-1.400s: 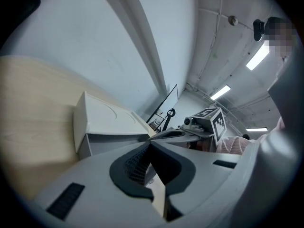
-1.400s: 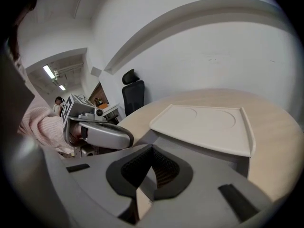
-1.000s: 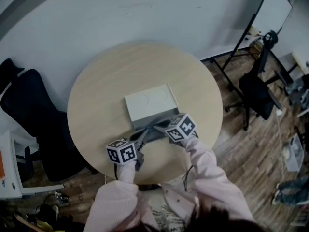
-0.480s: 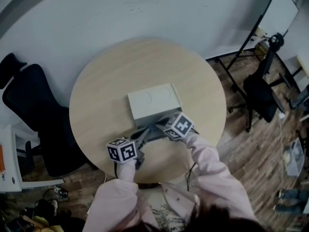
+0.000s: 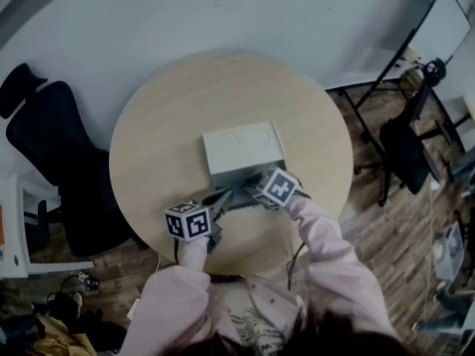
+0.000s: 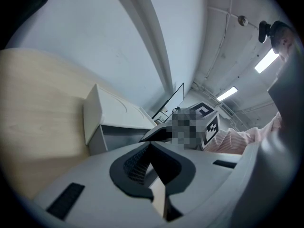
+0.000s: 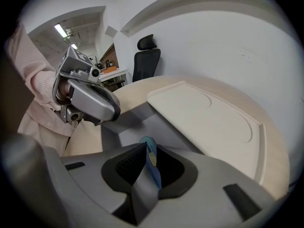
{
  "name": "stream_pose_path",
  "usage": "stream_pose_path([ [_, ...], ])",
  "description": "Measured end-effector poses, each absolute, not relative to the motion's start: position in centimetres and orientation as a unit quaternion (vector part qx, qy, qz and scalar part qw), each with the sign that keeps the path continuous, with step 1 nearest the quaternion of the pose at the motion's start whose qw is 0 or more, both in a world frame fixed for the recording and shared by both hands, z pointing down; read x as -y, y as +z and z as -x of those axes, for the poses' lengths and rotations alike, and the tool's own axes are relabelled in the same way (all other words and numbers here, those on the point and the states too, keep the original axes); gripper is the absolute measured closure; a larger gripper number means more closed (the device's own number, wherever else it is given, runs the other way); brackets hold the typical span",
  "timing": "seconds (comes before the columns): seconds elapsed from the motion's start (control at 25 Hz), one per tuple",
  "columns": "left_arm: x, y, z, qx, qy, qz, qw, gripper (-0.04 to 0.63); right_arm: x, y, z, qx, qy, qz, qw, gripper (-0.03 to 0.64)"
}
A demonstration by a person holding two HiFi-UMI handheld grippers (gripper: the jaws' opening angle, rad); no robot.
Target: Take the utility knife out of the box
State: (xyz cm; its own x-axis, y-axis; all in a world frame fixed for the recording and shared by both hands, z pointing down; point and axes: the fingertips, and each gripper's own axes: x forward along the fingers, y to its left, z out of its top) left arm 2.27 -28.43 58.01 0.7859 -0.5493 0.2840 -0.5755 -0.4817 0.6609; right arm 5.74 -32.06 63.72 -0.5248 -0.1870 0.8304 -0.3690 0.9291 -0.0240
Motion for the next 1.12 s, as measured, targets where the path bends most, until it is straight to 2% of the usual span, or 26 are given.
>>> stream_pose_path([
  [0.16, 28.4, 58.2, -2.1, 0.327, 0.016, -0.859, 0.394, 0.595, 31.2, 63.4, -4.7, 0.869, 0.089, -0.134, 0.468, 0.528],
  [0.68, 28.3, 58.5, -1.8, 0.326, 0.018, -0.856, 0.402, 0.595, 30.8, 65.4, -5.1, 0.847, 0.057, -0.095, 0.519, 0.445],
  [1.12, 28.4, 58.8, -1.4, 0.327, 0.017, -0.853, 0.407, 0.595, 30.8, 66.3, -5.3, 0.831, 0.030, -0.071, 0.551, 0.428],
])
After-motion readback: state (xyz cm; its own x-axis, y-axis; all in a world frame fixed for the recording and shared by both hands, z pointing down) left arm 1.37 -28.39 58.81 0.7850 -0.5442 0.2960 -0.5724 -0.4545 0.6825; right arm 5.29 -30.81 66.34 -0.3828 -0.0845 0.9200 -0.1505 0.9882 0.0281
